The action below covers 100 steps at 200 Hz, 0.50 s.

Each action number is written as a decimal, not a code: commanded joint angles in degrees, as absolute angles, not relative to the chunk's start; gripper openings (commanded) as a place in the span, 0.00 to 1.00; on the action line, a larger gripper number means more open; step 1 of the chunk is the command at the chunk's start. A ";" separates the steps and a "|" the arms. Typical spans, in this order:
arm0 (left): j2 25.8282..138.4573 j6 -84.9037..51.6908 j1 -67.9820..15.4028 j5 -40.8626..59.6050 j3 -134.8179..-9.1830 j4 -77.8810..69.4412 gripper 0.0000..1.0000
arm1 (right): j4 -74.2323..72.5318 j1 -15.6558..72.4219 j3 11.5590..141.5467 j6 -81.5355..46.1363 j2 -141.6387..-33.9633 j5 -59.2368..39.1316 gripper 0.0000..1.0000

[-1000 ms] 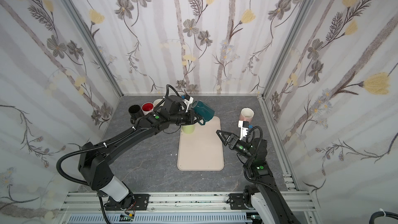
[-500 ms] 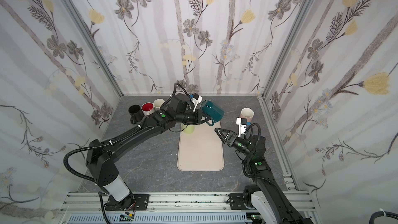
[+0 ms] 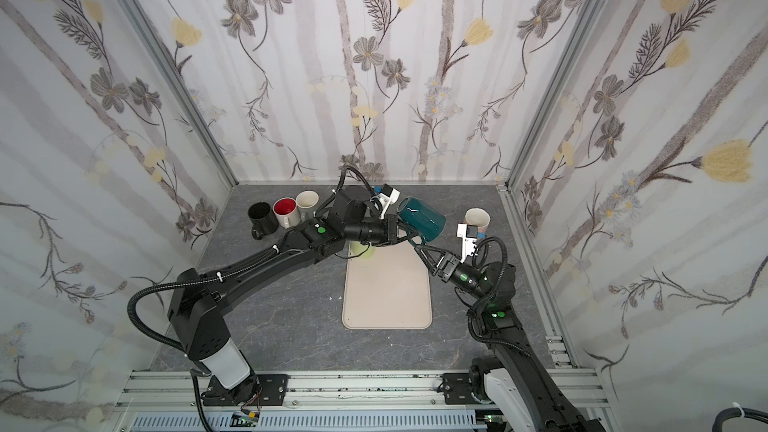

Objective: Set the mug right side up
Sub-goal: 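Carry the dark-green mug toward the right gripper while the right gripper approaches its handle, then close the right gripper on the dark-green mug's handle while the left gripper holds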

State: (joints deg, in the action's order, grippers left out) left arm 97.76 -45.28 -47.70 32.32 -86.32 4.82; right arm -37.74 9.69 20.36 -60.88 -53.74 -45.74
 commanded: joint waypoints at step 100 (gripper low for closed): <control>95.22 -50.09 -49.85 35.46 -80.63 -13.70 0.00 | -43.50 9.76 16.97 -63.98 -47.28 -40.87 0.86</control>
